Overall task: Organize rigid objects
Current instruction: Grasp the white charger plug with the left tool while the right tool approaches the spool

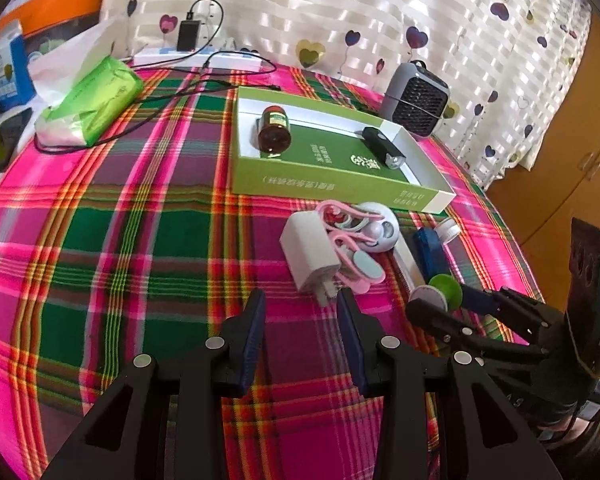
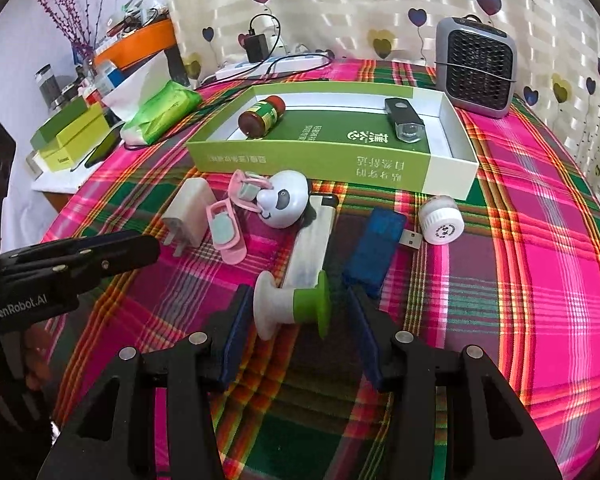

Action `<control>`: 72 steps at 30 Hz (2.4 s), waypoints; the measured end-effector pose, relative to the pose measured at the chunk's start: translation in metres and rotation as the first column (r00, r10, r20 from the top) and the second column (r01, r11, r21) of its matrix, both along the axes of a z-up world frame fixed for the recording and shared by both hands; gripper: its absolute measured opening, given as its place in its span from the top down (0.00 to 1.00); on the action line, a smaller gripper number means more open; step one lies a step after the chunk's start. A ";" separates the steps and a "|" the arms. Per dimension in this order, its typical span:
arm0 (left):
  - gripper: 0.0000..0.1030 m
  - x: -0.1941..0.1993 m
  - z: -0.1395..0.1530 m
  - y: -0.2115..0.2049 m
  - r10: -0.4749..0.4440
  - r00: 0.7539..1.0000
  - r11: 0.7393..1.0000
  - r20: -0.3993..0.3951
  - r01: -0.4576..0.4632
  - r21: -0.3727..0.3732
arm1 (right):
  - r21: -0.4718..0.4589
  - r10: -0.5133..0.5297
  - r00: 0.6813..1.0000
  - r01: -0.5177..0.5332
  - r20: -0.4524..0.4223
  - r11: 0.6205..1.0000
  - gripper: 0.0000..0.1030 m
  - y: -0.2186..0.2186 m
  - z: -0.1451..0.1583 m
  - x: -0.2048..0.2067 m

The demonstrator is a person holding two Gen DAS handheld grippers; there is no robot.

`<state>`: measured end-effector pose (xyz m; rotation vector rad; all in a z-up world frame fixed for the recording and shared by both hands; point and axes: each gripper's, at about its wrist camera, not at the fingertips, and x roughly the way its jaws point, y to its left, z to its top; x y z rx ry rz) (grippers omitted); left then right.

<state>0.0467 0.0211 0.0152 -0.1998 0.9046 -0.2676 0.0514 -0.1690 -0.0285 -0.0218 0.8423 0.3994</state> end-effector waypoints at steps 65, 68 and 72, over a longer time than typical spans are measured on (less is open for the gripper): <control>0.79 0.048 -0.013 -0.020 0.070 0.997 0.982 -0.016 -0.066 0.176 | 0.034 0.046 0.999 -0.046 -0.008 0.998 0.67 -0.008 0.000 0.000; 0.81 0.047 -0.013 -0.019 0.072 0.997 0.982 -0.014 -0.068 0.176 | 0.032 0.047 0.999 -0.046 -0.008 0.998 0.67 -0.007 0.000 0.000; 0.81 0.047 -0.013 -0.019 0.070 0.998 0.981 -0.012 -0.066 0.180 | 0.033 0.046 0.999 -0.046 -0.008 0.998 0.67 -0.007 0.000 0.001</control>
